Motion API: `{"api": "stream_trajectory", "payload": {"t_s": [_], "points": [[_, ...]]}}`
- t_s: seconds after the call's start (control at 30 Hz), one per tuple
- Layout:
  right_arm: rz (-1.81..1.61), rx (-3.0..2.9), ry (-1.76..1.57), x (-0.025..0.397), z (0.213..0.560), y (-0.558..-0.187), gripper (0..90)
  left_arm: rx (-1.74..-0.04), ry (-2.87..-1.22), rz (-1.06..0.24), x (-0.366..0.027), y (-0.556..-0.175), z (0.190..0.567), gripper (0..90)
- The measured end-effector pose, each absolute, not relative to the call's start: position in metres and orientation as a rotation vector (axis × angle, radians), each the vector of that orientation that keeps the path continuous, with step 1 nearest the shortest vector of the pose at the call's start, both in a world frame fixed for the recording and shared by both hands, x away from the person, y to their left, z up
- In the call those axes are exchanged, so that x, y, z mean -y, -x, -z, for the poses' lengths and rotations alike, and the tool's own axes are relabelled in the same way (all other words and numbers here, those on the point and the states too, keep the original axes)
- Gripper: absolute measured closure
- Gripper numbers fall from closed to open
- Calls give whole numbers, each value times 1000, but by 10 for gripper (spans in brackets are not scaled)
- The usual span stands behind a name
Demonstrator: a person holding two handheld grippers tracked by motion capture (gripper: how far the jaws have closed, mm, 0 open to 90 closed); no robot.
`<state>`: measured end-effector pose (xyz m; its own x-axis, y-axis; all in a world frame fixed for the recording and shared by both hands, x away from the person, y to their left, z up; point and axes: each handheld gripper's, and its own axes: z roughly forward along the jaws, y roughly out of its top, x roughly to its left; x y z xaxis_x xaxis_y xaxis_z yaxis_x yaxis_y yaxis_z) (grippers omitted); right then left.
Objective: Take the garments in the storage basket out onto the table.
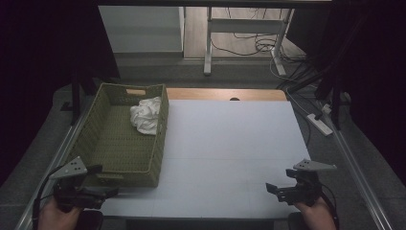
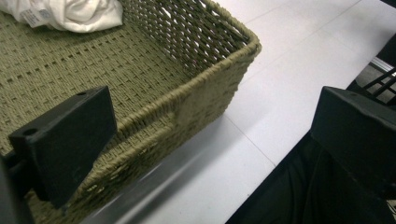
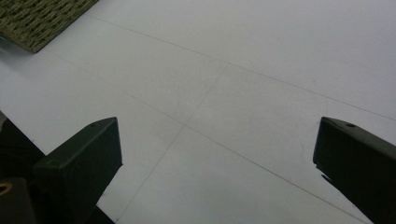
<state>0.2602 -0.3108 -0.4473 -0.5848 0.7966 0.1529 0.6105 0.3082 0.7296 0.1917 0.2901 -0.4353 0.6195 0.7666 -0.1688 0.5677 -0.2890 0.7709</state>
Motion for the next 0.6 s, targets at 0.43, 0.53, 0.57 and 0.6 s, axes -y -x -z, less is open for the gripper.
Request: {"api": "stream_trajectory", "payload": {"t_s": [0.43,0.53,0.57,0.6], "points": [[-1125,-2342,-1281,309,447,-260,16,-996,-1962,-302,-296,-211,425,0],[-1131,-2339,-1286,310,447,-260,15,-998,-1964,-291,-295,-218,424,0],[-1132,-2338,-1288,310,447,-260,15,-1000,-1969,-287,-294,-220,424,0],[-1130,-2338,-1288,310,447,-260,15,-1011,-1971,-268,-294,-224,424,0]]}}
